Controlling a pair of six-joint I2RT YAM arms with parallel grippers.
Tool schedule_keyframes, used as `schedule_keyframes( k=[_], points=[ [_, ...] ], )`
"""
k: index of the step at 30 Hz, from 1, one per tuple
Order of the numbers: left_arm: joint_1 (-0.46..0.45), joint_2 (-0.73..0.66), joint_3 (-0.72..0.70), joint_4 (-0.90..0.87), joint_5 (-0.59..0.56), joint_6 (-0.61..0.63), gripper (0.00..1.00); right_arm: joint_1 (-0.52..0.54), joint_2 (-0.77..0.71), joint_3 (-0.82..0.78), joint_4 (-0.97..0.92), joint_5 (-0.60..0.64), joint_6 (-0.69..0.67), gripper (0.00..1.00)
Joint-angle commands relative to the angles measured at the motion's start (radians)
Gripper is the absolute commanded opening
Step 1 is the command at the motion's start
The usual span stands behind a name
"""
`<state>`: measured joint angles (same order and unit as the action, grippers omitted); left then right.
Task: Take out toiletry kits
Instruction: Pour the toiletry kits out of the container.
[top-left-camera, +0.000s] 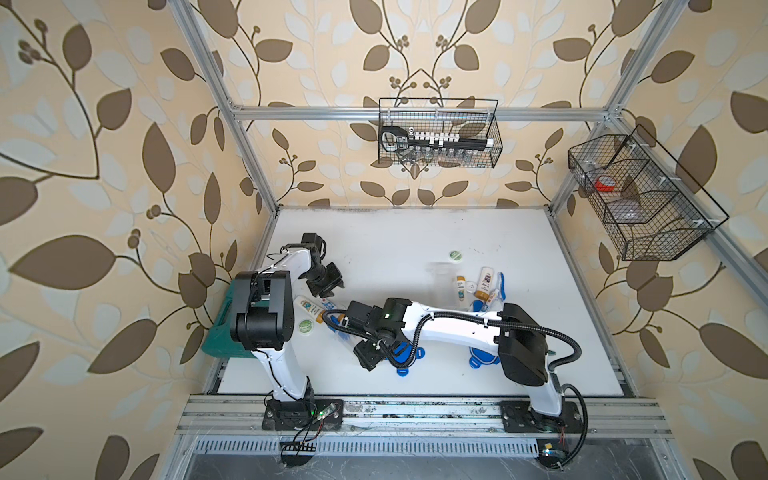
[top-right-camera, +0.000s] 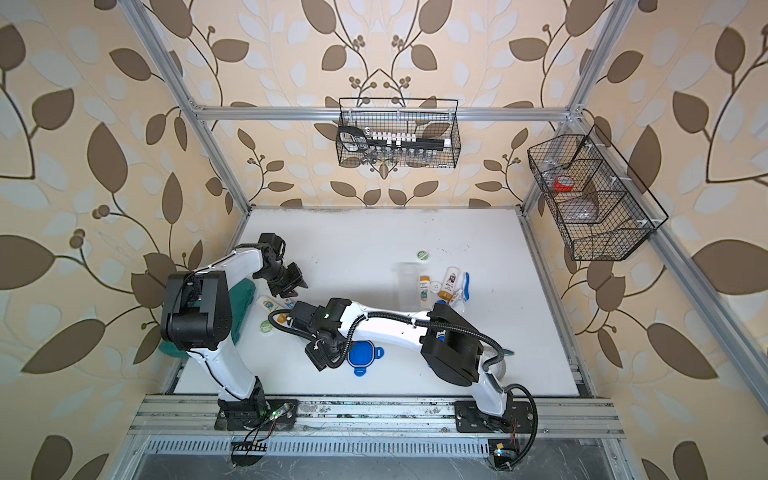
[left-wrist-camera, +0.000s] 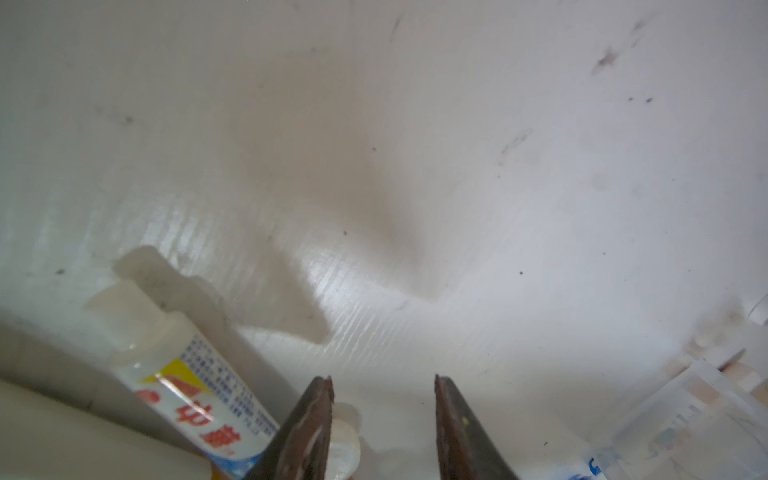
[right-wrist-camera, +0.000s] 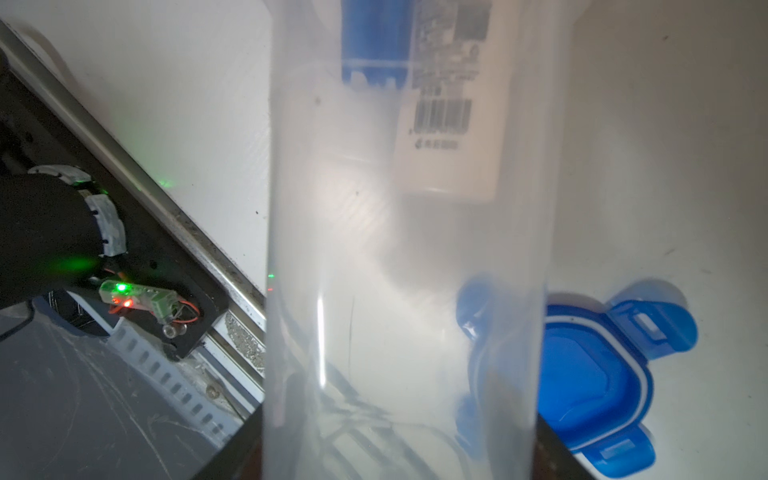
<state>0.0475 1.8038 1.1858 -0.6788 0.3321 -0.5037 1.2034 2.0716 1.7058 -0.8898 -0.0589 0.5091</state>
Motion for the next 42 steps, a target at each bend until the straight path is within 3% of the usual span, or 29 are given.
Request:
schedule_keyframes(
  k=[1, 29, 42],
  points=[
    [0.008, -0.051, -0.006, 0.008, 0.032, -0.013, 0.43, 0.006, 0.007, 0.025, -0.027, 0.024, 0.001, 0.58],
    [-0.021, -0.087, -0.021, 0.030, 0.038, -0.011, 0.44, 0.011, -0.070, 0.012, -0.037, 0.040, 0.011, 0.52],
    [-0.025, -0.094, -0.021, 0.025, 0.028, -0.009, 0.43, 0.018, 0.002, 0.084, -0.040, 0.014, 0.006, 0.51]
  ],
)
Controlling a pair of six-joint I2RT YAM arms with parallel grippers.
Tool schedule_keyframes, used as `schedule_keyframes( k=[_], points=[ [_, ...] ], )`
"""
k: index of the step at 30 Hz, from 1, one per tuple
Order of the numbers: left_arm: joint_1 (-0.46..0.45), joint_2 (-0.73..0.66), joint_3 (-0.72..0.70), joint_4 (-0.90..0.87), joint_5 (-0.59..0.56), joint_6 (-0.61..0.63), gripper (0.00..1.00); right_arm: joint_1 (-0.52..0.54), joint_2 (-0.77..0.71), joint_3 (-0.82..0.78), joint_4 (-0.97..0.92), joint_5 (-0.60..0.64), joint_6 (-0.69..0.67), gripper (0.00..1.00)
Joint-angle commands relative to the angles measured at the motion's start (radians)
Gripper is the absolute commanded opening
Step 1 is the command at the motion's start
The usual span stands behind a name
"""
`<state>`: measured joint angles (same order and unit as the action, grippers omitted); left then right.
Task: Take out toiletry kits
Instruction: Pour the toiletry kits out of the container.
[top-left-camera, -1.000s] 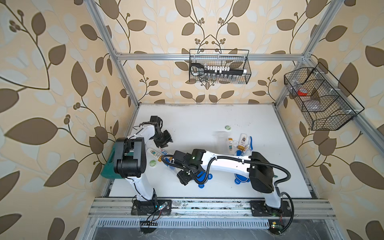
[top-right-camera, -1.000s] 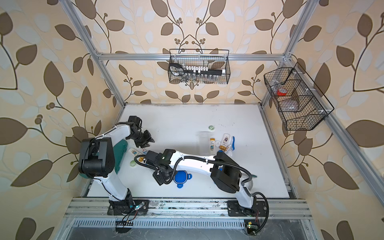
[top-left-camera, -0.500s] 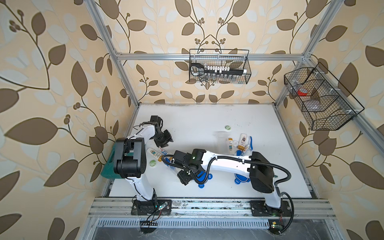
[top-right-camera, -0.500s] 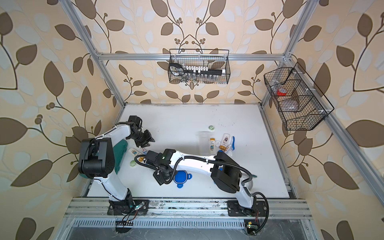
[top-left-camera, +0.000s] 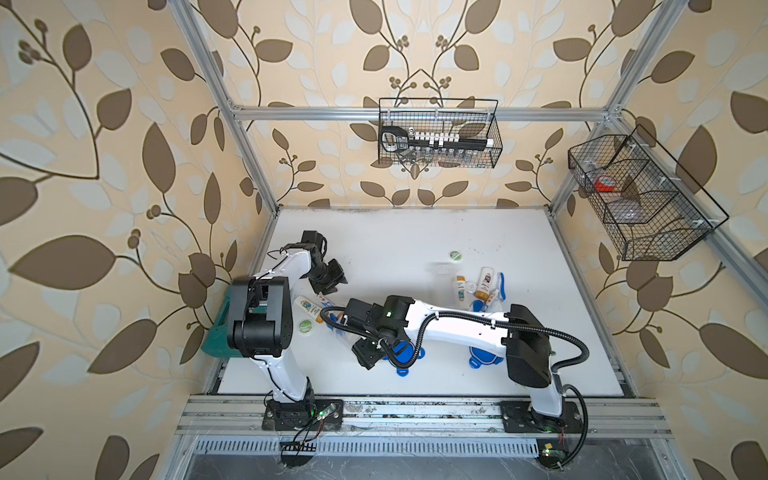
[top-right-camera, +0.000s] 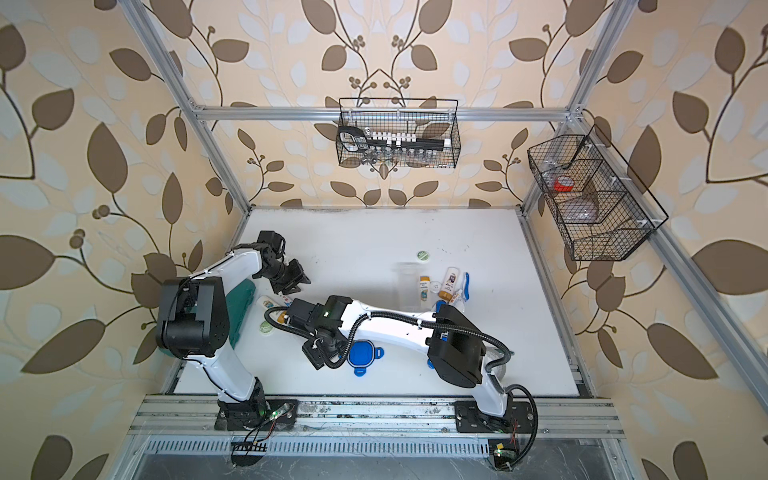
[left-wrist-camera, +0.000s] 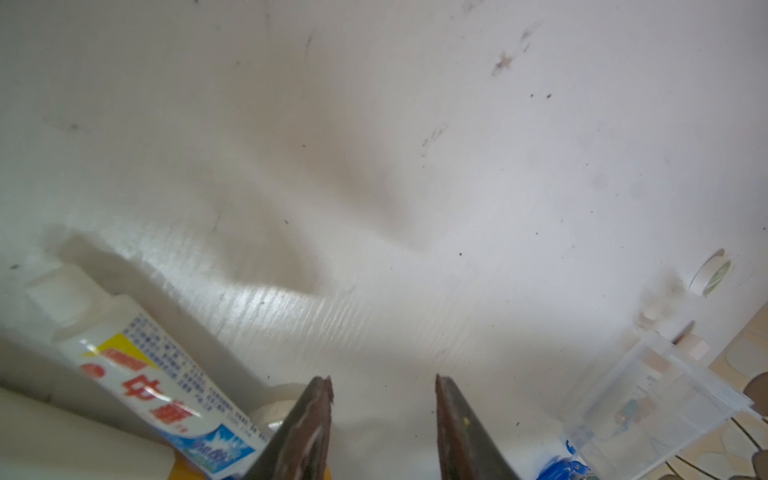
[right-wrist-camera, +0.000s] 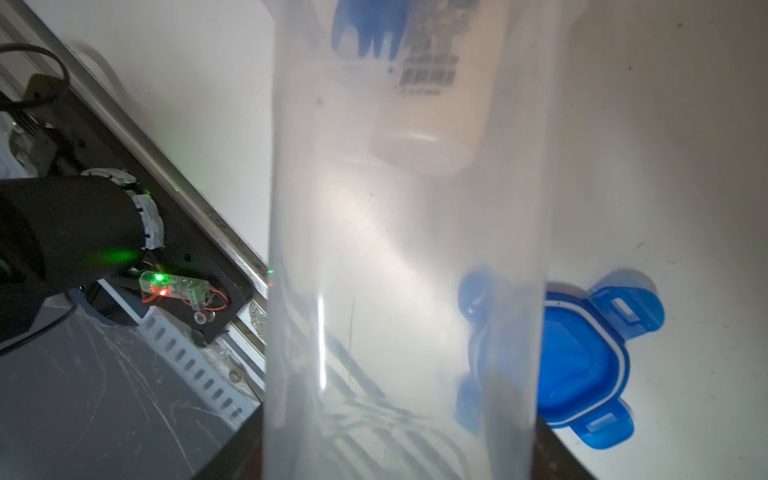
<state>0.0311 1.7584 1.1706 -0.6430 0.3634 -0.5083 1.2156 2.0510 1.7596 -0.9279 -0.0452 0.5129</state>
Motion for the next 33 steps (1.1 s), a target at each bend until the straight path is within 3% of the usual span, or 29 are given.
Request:
schedule_keyframes(
  k=[1, 10, 33],
  points=[
    [-0.011, -0.049, -0.006, -0.011, -0.004, -0.002, 0.44, 0.007, 0.023, 0.028, 0.000, 0.000, 0.002, 0.51],
    [-0.010, -0.054, -0.007, -0.013, -0.006, -0.002, 0.43, 0.008, -0.028, -0.071, 0.018, 0.013, 0.017, 0.51],
    [-0.010, -0.050, -0.007, -0.012, -0.005, -0.002, 0.44, 0.037, -0.102, -0.137, 0.019, -0.001, 0.023, 0.51]
  ],
)
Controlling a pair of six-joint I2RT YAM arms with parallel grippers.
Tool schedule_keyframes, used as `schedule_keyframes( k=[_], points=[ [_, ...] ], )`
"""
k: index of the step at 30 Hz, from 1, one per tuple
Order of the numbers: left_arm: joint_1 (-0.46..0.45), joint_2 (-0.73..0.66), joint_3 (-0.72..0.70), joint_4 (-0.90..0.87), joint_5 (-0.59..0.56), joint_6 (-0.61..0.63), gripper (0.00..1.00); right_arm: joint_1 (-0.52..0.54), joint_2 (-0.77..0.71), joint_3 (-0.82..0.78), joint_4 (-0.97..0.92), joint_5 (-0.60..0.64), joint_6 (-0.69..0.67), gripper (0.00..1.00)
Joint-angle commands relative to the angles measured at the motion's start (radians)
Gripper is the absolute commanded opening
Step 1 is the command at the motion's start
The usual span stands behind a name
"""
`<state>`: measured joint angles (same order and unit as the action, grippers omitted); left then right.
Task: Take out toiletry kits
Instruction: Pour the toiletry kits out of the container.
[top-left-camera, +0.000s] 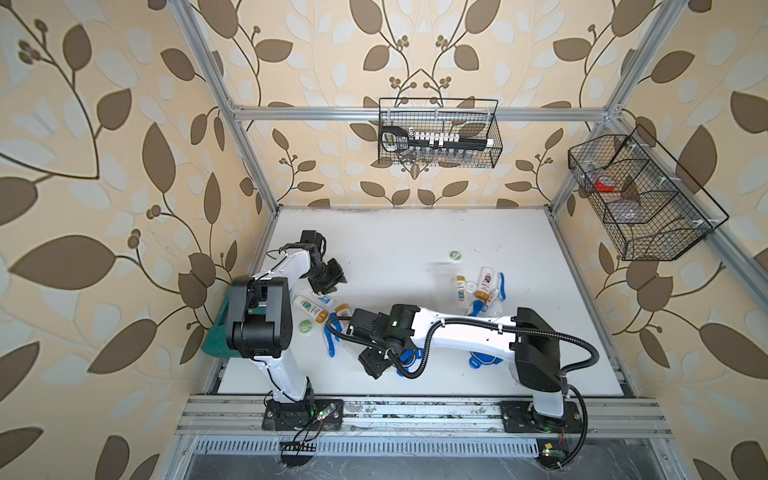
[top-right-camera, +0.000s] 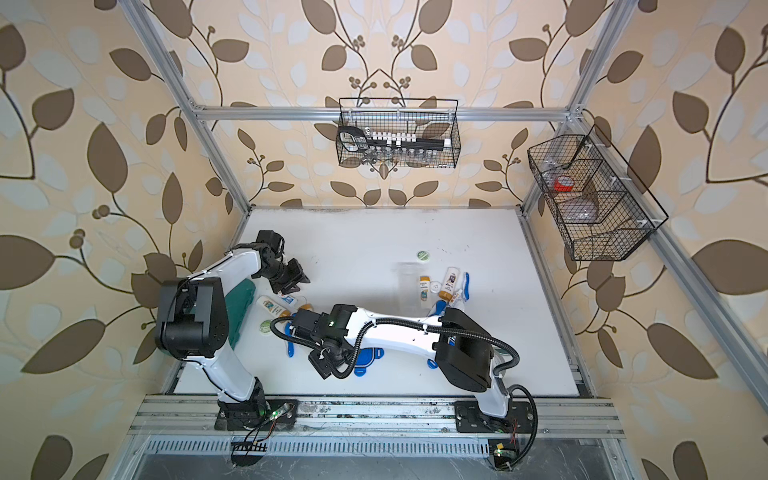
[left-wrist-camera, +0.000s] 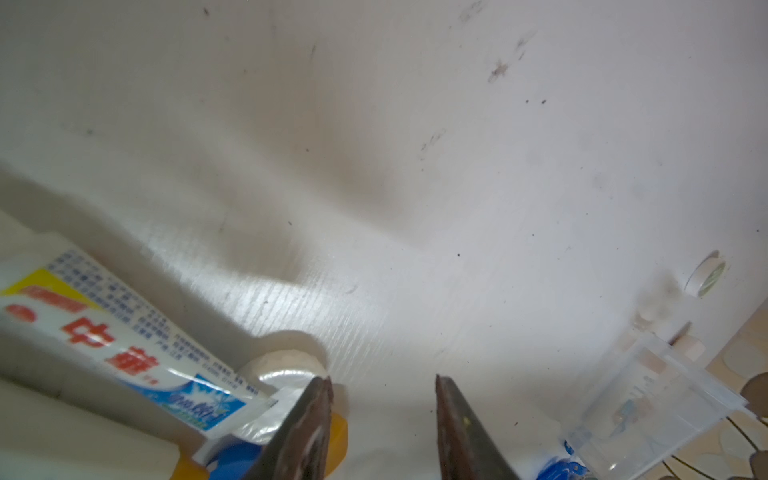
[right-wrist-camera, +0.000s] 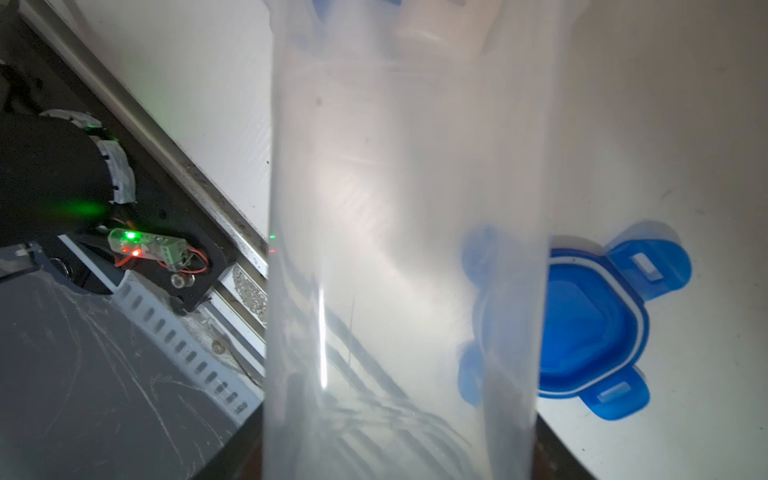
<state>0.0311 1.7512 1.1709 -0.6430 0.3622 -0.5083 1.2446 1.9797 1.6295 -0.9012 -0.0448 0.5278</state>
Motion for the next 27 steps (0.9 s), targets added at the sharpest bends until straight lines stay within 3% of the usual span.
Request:
schedule_keyframes(
  k=[1, 9, 21, 27],
  points=[
    [-0.010, -0.044, -0.007, -0.012, -0.004, -0.002, 0.44, 0.008, -0.033, -0.006, -0.013, 0.002, 0.009, 0.51],
    [-0.010, -0.042, -0.007, -0.014, -0.003, -0.002, 0.44, 0.008, -0.098, -0.016, -0.007, 0.001, 0.006, 0.51],
    [-0.029, -0.071, -0.013, 0.002, 0.006, -0.004, 0.47, -0.079, -0.180, -0.053, 0.114, 0.125, 0.093, 0.51],
    [-0.080, -0.147, -0.015, -0.001, -0.106, 0.027, 0.49, -0.120, -0.197, -0.102, 0.210, 0.190, 0.211, 0.51]
  ],
)
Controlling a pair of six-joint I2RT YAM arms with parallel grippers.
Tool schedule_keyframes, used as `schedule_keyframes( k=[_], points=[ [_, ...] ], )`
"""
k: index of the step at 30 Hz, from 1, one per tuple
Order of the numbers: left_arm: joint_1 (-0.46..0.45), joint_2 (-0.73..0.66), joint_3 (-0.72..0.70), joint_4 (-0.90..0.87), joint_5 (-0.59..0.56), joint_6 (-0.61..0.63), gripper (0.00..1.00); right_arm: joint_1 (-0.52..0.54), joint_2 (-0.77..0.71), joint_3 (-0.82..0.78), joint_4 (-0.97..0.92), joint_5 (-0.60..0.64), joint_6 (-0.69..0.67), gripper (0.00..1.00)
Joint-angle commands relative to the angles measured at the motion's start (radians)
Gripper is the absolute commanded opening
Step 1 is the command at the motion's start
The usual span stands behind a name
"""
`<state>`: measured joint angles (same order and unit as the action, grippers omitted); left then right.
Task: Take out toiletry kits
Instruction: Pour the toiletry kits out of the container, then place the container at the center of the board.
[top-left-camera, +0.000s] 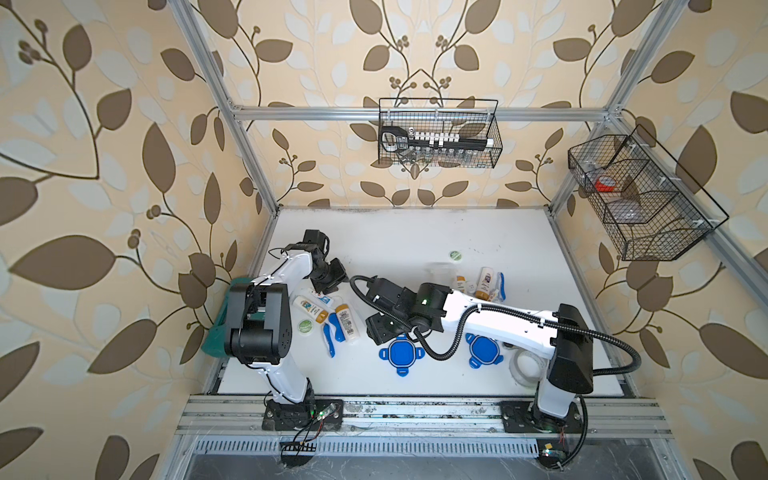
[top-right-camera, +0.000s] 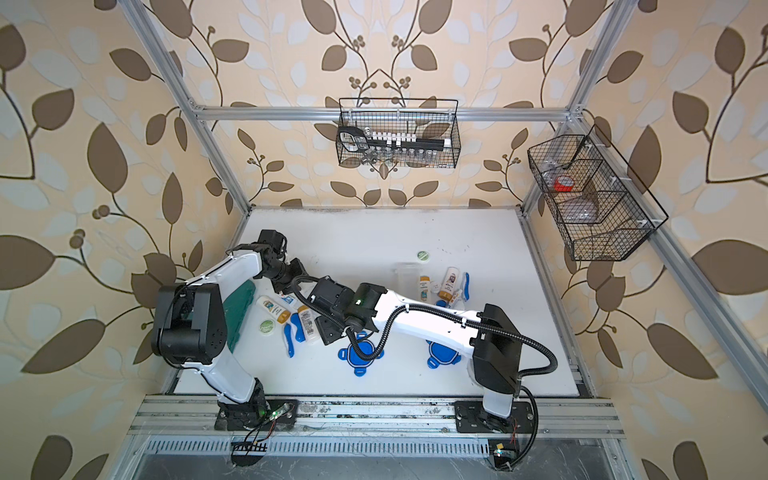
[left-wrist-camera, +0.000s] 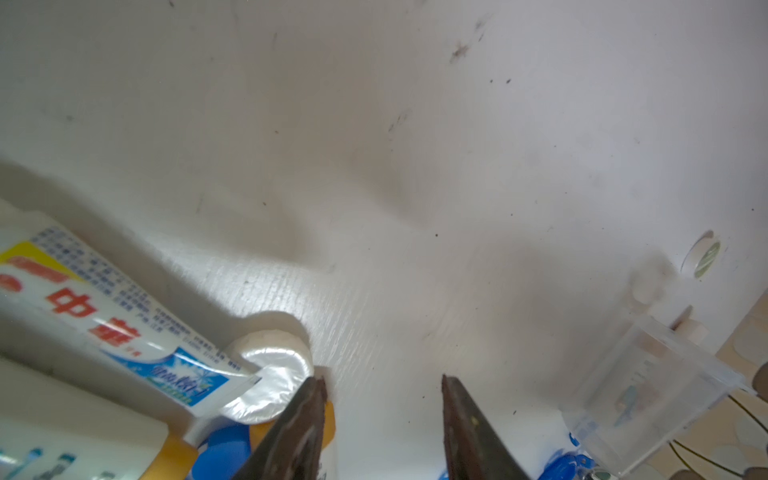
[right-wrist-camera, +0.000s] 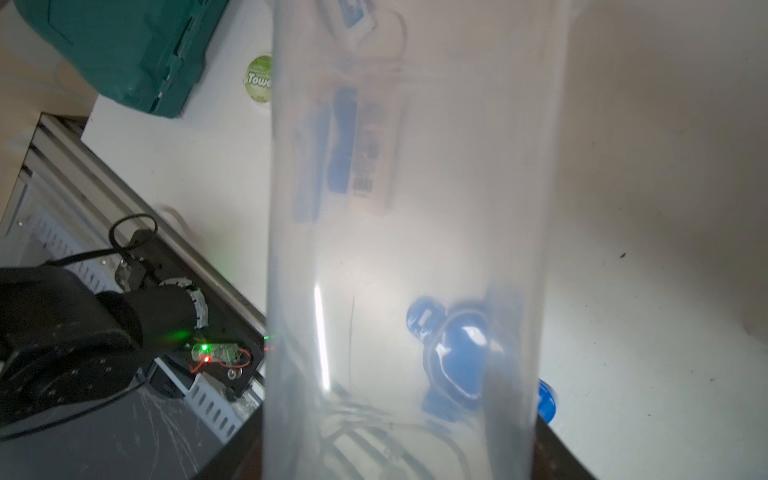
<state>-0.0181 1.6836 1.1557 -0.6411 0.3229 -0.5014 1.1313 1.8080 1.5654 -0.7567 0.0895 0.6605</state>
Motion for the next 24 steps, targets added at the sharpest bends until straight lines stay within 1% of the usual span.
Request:
schedule_keyframes(
  k=[1, 4, 7, 10, 12, 16, 20, 24],
  points=[
    [-0.041, -0.091, -0.004, 0.000, -0.075, 0.020, 0.49, -0.008, -0.030, -0.052, 0.092, 0.065, 0.100, 0.51],
    [-0.050, -0.120, -0.014, -0.008, -0.086, 0.015, 0.49, -0.018, -0.021, -0.082, 0.150, 0.087, 0.168, 0.52],
    [-0.050, -0.151, -0.009, -0.044, -0.094, 0.016, 0.50, -0.032, 0.012, -0.100, 0.202, 0.071, 0.214, 0.52],
    [-0.051, -0.189, 0.008, -0.079, -0.098, 0.026, 0.50, -0.045, 0.066, -0.067, 0.193, 0.084, 0.233, 0.52],
    [-0.053, -0.212, 0.009, -0.080, -0.100, 0.040, 0.51, -0.057, 0.094, -0.063, 0.197, 0.089, 0.277, 0.53],
    [-0.054, -0.218, -0.010, -0.075, -0.106, 0.051, 0.51, -0.076, 0.155, -0.068, 0.233, 0.069, 0.339, 0.53],
    [-0.063, -0.218, -0.070, -0.033, -0.095, 0.042, 0.51, -0.079, 0.201, -0.039, 0.229, 0.073, 0.339, 0.54],
    [-0.085, -0.210, -0.067, -0.029, -0.085, 0.040, 0.51, -0.091, 0.242, -0.007, 0.212, 0.084, 0.325, 0.58]
  ],
)
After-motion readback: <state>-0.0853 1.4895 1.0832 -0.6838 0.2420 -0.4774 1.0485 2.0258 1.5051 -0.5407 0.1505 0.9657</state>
